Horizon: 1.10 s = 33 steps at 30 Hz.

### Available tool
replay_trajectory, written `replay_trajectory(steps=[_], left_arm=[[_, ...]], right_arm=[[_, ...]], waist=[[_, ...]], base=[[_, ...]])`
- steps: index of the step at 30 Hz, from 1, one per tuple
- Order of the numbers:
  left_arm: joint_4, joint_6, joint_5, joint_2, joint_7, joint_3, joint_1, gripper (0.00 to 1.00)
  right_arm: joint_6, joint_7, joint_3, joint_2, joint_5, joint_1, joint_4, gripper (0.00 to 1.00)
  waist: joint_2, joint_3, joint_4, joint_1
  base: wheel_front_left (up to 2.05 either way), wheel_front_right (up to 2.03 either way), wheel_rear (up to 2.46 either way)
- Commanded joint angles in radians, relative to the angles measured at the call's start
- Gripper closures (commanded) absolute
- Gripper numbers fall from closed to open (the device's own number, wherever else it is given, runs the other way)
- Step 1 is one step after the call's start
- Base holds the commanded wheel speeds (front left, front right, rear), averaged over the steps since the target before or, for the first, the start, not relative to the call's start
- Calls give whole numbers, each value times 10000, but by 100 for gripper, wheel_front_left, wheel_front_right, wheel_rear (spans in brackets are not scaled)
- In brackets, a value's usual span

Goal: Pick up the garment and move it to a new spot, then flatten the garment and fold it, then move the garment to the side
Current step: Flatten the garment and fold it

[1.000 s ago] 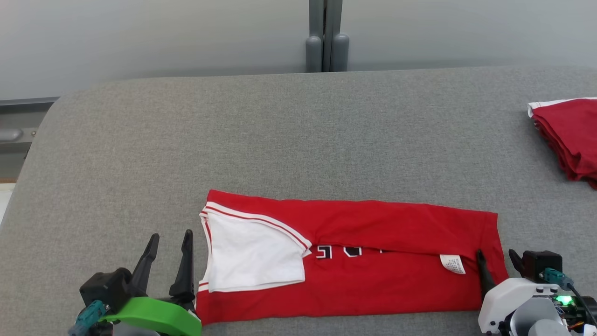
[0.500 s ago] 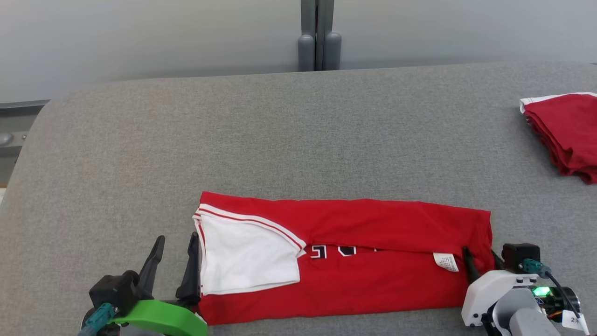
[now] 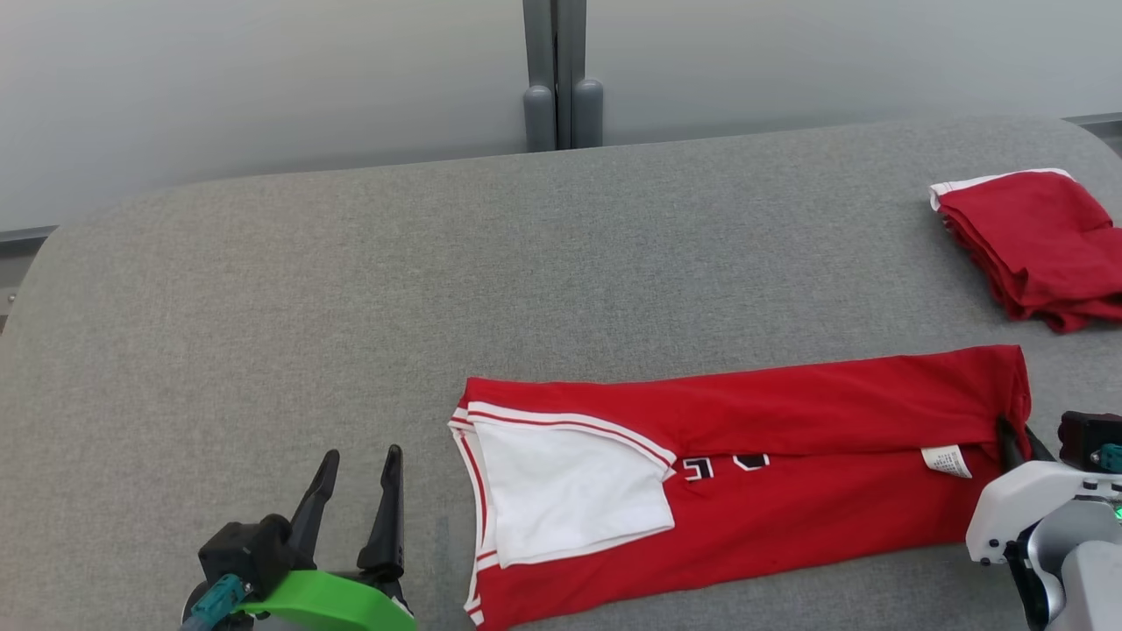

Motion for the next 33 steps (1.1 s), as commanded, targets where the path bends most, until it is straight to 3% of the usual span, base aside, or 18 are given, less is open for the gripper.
replay_trajectory(steps=[1,8,19,25,33], left_arm=[[43,-58,123,-15,-29,20,193,0],[201,-179,205,-129,-29,-31,277,0],[427,-233,189,-139,-21,-183,252,0],[464,-255,162,-154,33,-274,165,0],[458,-317,196,-200,7,-275,-74,0]], right_arm=[[-22,92,-111,-56,96,224,-152,100],[-22,799,430,403,951,729,-1199,100],[-20,1606,3195,913,2702,1243,-3259,100],[-17,1368,5224,930,4495,918,-3405,100],[-17,892,7314,931,5434,-64,-2569,100]], waist=[[0,-87,-70,0],[0,-275,-125,0],[0,-573,244,0],[0,-555,634,0],[0,-460,1252,0]], base=[[0,0,0],[0,0,0],[0,0,0],[0,0,0],[0,0,0]])
